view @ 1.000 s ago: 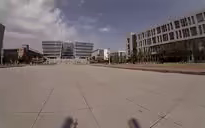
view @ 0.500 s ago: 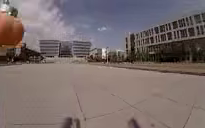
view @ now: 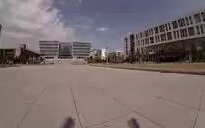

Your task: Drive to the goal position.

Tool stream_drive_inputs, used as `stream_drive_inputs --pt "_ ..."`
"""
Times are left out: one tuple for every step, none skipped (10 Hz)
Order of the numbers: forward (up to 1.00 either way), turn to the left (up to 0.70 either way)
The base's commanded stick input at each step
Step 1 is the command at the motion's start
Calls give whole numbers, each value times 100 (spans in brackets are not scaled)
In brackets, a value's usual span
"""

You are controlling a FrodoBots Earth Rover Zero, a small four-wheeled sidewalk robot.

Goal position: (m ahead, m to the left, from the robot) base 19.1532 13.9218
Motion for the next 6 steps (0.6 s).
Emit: stream_drive_inputs --pt "99 -1" --pt "99 -1" --pt "99 -1" --pt "65 -1" --pt "11 -1" --pt "11 -1"
